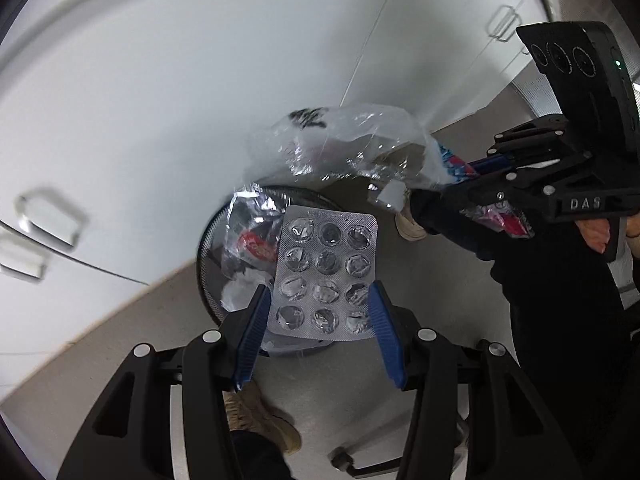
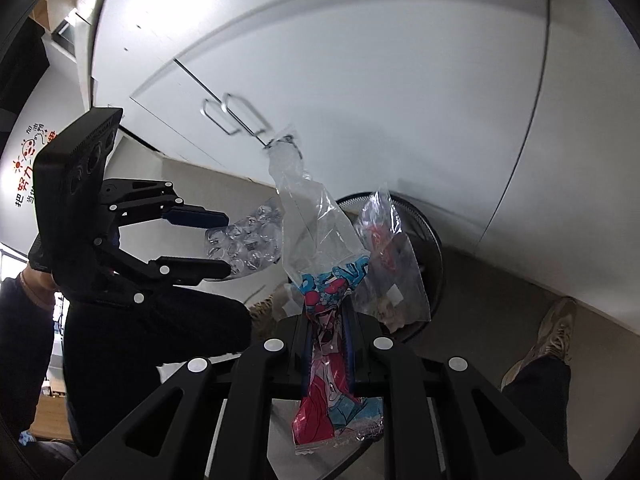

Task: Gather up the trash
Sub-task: 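Carry the blister pack and TREND bag down over the wastebasket, then open both grippers to drop the blister pack and bag into the wastebasket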

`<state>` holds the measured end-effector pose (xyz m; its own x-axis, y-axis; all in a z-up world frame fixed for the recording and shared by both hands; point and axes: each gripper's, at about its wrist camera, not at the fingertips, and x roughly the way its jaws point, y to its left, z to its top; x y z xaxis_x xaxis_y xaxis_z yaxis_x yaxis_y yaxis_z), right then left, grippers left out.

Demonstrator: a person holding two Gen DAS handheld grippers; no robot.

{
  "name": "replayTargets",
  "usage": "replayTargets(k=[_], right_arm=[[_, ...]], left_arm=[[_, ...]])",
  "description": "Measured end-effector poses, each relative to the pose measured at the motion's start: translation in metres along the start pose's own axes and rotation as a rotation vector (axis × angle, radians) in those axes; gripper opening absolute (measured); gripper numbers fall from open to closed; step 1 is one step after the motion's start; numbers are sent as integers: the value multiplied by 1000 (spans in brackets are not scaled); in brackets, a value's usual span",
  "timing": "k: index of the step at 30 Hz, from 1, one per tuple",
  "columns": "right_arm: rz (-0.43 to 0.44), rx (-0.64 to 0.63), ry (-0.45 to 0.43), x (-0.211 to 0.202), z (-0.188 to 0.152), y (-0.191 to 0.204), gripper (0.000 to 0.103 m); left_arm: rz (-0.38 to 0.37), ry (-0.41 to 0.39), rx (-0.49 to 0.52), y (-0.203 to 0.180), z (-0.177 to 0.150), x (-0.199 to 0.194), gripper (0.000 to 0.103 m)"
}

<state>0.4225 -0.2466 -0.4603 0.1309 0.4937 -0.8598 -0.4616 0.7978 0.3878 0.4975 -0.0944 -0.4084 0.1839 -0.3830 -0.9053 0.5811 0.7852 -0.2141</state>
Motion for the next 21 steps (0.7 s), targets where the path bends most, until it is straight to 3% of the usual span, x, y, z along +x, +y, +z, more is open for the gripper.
replayTargets(k=[5, 7, 8, 9, 10, 11, 13, 21], right_arm=[[-10, -23, 30, 22, 1, -4, 20], [-21, -50, 17, 25, 3, -2, 37], [-33, -57, 10, 28, 1, -2, 42], [-46, -62, -3, 27, 2, -1, 55], [-50, -60, -11, 28, 1, -3, 68], [-50, -59, -19, 27, -1, -6, 74], [-62, -69, -37, 23, -1, -5, 91], [-109, -75, -7, 23, -5, -6, 100]], left_arm=[[-9, 24, -24, 7, 1, 20, 51], [9, 43, -2, 7, -12, 27, 52], [11, 61, 7, 5, -12, 30, 60], [14, 70, 12, 4, -12, 32, 74], [19, 68, 14, 6, -15, 34, 81], [11, 60, 10, 6, -16, 33, 89], [-14, 44, 1, 8, -16, 31, 99], [8, 43, 30, -1, -16, 31, 99]])
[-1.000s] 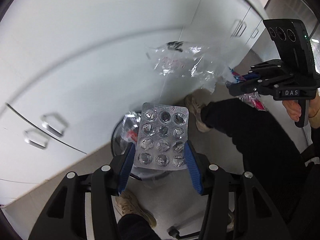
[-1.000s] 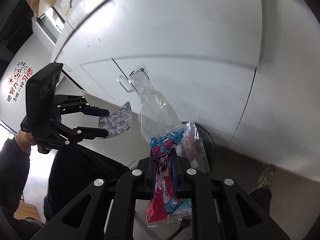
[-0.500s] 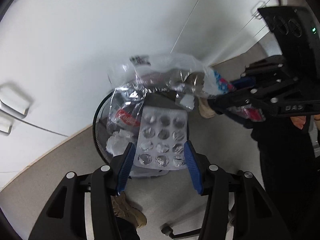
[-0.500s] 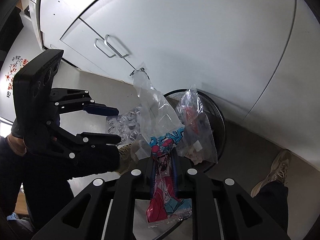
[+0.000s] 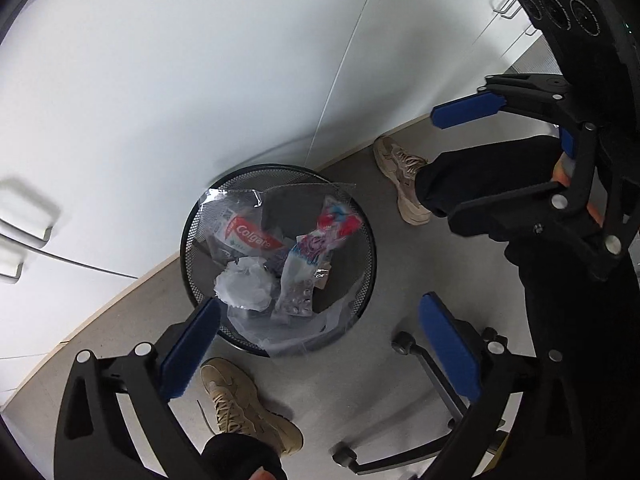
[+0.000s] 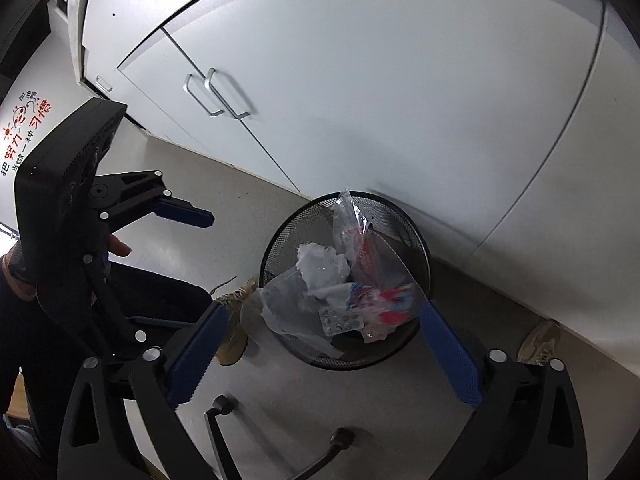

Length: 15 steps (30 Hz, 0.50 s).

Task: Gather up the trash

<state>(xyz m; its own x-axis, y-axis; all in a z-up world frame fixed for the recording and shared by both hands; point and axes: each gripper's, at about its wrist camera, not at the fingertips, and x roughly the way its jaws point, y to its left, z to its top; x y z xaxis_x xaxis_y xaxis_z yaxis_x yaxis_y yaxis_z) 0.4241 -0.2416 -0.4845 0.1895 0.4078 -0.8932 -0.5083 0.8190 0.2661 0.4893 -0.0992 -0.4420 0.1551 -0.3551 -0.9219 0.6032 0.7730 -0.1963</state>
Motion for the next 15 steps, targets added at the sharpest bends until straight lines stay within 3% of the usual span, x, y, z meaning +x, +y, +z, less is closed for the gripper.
replayTargets(k=[4, 15], right_arm=[[-3, 25, 16, 4, -2, -3, 100], [-81, 23, -6, -2, -2, 15, 100]], left_arm=[[-19, 2, -2, -1, -3, -2, 99], [66, -13, -74, -8, -11, -11, 99]])
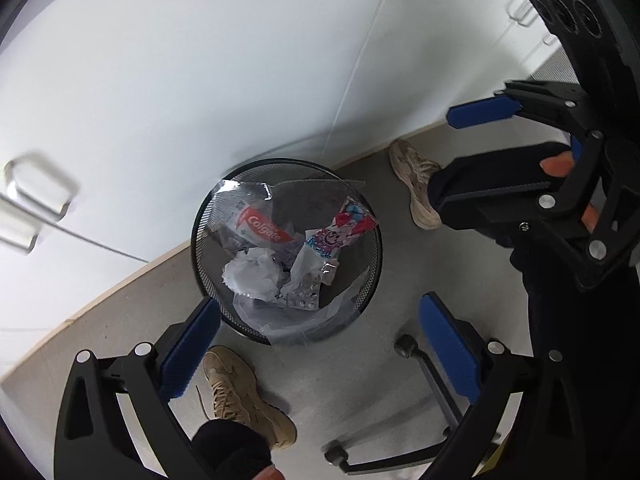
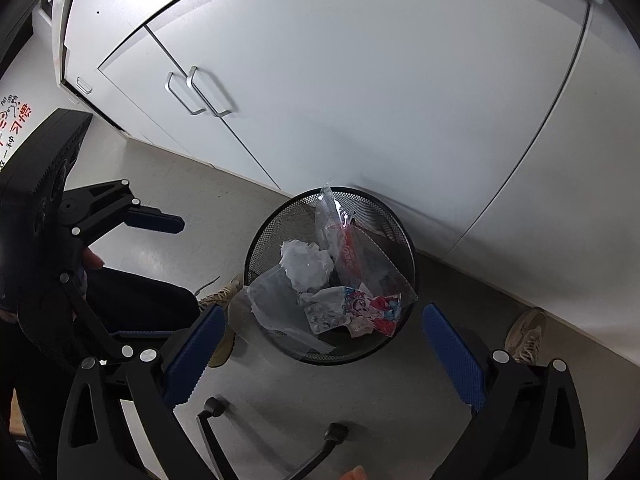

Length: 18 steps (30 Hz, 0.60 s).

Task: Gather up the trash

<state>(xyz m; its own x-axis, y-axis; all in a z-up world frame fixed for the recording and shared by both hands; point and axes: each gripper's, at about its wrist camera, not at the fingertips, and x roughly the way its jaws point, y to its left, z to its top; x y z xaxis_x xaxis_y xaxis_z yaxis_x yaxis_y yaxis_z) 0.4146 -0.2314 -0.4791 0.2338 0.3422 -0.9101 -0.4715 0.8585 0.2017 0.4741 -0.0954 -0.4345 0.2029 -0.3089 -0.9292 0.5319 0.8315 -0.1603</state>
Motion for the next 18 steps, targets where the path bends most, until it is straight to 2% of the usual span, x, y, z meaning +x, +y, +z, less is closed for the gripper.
replayTargets(k=[4, 11, 13, 18], right_arm=[[-9, 20, -16, -10, -4, 2, 100], [-46, 28, -41, -26, -20, 11, 100], [-58, 32, -40, -28, -21, 12, 100], [-68, 38, -60, -39, -24, 16, 100]], left_arm=[[10, -43, -50, -6, -8, -10, 99], [98, -37, -84, -20, -25, -11, 99], [82, -39, -129, -20, -29, -13, 99], [108, -52, -172, -23, -36, -17, 99]])
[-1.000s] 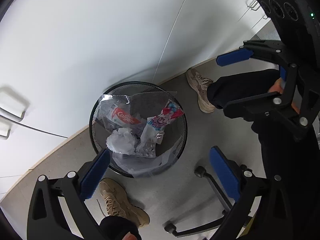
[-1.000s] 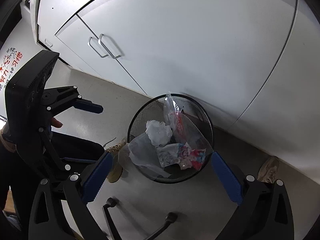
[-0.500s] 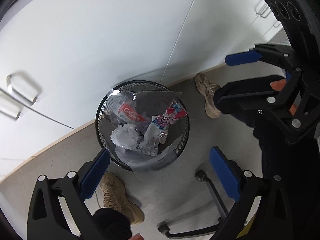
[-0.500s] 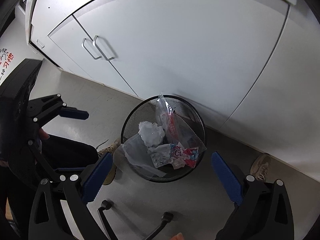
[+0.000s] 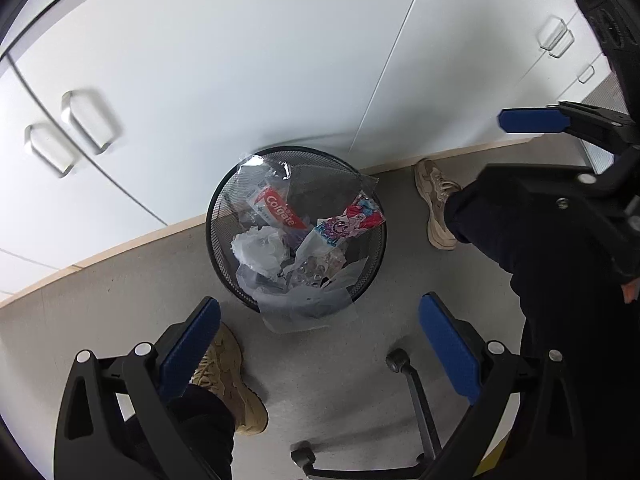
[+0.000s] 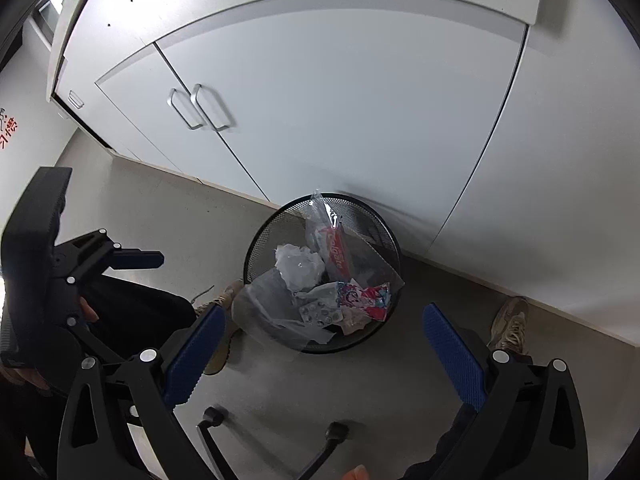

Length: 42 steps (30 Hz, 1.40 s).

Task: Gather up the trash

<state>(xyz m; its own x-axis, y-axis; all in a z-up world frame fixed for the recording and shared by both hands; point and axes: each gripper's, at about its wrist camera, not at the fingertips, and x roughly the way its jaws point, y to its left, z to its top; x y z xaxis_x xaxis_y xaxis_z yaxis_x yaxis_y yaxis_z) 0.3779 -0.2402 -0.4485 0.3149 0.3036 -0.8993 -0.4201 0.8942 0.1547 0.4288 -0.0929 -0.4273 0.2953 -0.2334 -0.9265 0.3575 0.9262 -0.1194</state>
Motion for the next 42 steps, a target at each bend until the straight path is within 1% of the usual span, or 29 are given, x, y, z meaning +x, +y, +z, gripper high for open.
replayTargets(k=[4, 11, 14, 17, 24, 26, 37, 41, 42], right_arm=[[-13, -4, -4, -6, -5, 0, 100], [-17, -6, -21, -17, -8, 3, 100], [-15, -5, -21, -18, -9, 5, 100], [-17, -9, -16, -17, -10, 6, 100], [-18, -8, -5, -14, -11, 6, 100], [-16, -5, -5, -14, -11, 5, 100], [-21, -2, 1, -13, -12, 4, 100], [-21, -2, 2, -11, -13, 5, 100], [-22, -2, 4, -11, -13, 5, 100]], left_arm=[[22, -14, -4, -1, -3, -2, 99], [33, -25, -12, -2, -6, -4, 99], [43, -27, -5, -2, -7, -4, 99], [58, -47, 7, -4, -6, -7, 99], [48, -54, 10, -6, -5, -9, 99], [63, -49, 12, -6, -5, -8, 99], [49, -51, -4, -6, -5, -9, 99], [54, -47, 8, -9, -5, -7, 99], [43, -47, 10, -10, -5, -7, 99]])
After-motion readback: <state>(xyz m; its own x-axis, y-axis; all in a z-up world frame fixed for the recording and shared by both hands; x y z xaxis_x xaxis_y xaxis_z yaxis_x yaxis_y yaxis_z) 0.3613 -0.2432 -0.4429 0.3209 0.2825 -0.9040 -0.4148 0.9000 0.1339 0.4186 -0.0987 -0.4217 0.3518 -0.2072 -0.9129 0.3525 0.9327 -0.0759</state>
